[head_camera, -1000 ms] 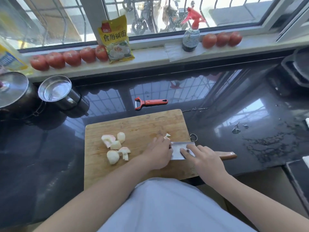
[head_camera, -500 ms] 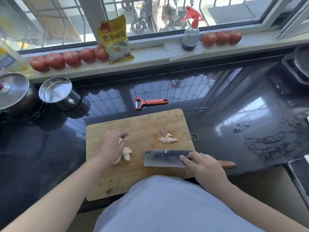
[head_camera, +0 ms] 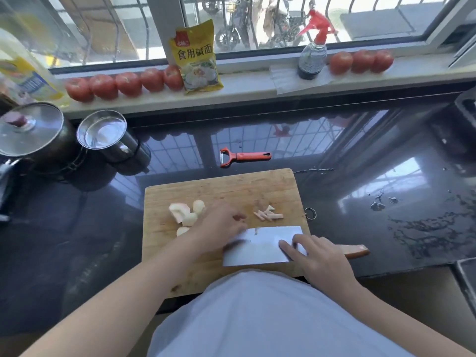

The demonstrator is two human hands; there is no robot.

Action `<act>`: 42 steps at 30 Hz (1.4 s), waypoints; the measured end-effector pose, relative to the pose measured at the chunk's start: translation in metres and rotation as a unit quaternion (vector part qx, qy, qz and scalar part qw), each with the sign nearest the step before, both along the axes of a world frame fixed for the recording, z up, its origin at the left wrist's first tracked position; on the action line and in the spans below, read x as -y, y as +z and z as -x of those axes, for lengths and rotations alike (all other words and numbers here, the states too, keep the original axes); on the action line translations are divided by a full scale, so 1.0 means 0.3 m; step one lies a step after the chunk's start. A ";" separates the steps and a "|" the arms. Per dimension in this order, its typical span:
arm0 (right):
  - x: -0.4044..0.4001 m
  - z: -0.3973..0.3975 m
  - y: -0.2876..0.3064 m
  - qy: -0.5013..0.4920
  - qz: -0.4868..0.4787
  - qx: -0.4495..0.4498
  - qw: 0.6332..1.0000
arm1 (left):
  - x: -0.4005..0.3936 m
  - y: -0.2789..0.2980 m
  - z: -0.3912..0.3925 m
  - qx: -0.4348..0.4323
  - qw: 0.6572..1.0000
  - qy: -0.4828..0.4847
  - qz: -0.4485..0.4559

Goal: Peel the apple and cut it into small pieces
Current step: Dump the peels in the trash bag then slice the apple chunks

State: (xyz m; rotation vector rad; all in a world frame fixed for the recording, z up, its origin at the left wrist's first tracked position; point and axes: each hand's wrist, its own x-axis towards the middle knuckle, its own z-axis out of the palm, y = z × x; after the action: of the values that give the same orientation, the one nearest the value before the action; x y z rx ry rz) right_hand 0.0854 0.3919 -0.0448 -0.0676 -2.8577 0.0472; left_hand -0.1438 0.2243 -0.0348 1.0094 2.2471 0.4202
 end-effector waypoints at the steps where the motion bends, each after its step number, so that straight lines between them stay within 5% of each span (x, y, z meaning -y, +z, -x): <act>1: 0.004 0.003 0.000 0.006 0.001 -0.006 1.000 | -0.015 0.003 -0.010 0.048 0.998 -0.019 0.023; 4: 0.014 0.017 0.010 0.026 0.005 -0.011 1.000 | -0.039 -0.005 -0.009 0.136 0.989 -0.010 0.055; 9: 0.011 0.025 0.022 0.057 0.011 -0.015 0.998 | -0.047 -0.009 0.017 0.160 0.985 0.049 0.038; 15: 0.016 0.029 0.011 0.040 0.014 -0.019 0.999 | -0.028 -0.002 0.094 0.020 0.989 0.149 0.012; 23: 0.003 0.013 -0.014 -0.017 0.039 0.018 0.999 | -0.011 -0.020 0.212 -0.095 0.989 0.091 -0.066; 29: -0.008 -0.007 -0.039 -0.027 0.072 0.039 0.996 | 0.053 -0.086 0.262 -0.032 0.996 0.075 0.026; 34: -0.007 -0.016 -0.057 -0.078 0.152 0.035 0.985 | 0.146 -0.077 0.230 -0.176 0.984 0.008 0.041; 38: 0.006 -0.006 -0.046 -0.170 0.249 0.035 0.953 | 0.151 -0.074 0.090 -0.250 0.942 -0.130 0.181; 42: -0.002 0.022 -0.028 -0.206 0.265 0.018 0.942 | 0.111 -0.061 0.038 -0.285 0.928 -0.121 0.208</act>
State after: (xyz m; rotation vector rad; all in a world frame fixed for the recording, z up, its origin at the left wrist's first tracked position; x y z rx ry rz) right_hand 0.0788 0.3924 -0.0531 -0.7743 -2.7160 0.7292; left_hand -0.1551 0.1912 -0.0531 1.2624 2.4959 -0.5082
